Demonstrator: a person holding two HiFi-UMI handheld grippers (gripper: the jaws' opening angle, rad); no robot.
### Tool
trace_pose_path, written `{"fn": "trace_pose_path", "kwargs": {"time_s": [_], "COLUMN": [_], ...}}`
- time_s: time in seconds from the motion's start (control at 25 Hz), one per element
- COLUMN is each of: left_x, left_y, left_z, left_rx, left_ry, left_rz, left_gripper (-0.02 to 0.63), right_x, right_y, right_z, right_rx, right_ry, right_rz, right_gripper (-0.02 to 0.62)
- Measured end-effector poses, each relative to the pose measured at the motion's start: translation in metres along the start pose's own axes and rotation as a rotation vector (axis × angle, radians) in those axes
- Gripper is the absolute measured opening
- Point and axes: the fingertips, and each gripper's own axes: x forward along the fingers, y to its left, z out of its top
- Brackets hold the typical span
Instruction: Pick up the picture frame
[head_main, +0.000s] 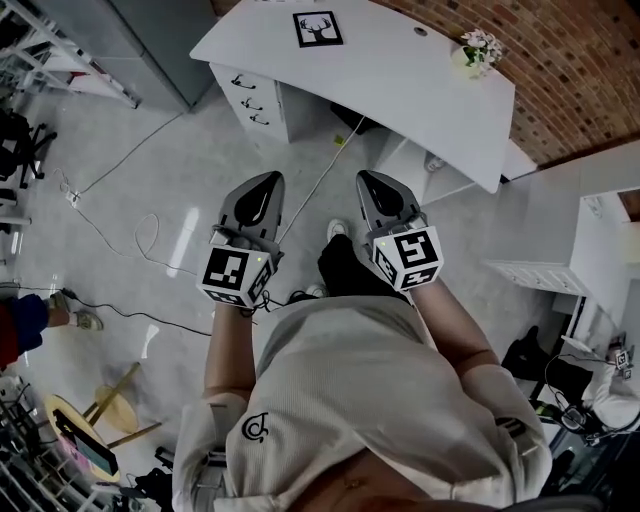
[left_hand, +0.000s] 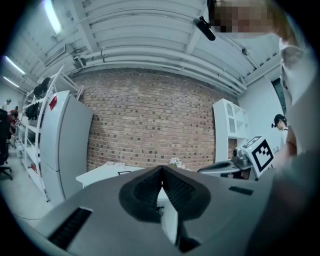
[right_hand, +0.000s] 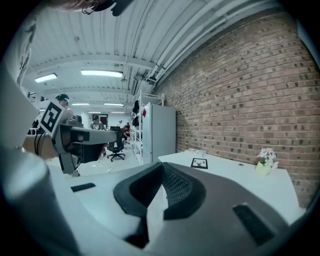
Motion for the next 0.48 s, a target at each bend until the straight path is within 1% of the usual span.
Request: {"fn": "trace_pose_path", "kwargs": {"time_s": [0.16,0.28,0.48], "left_x": [0.023,0.055,0.124], "left_y": [0.031,0.054,0.091], "left_z": [-0.003,0.001,0.027], "left_rx": [0.004,0.012,0.025], "left_ry": [0.003,0.008,-0.002], "left_rz": [0.039,0.071,0.100], "left_gripper": [0.014,0.014,0.014], "right_x": [0.042,0.080,0.148], "right_y": [-0.017,-0.043,-0.095], "right_z": [-0.006,-0.004,0.023], "right_rx": [0.008,0.016,0.008], "right_ry": [0.006,0.016,0.015], "right_rz": [0.037,0.054,0.078], "right_gripper": [0.008,0.008,0.008]}}
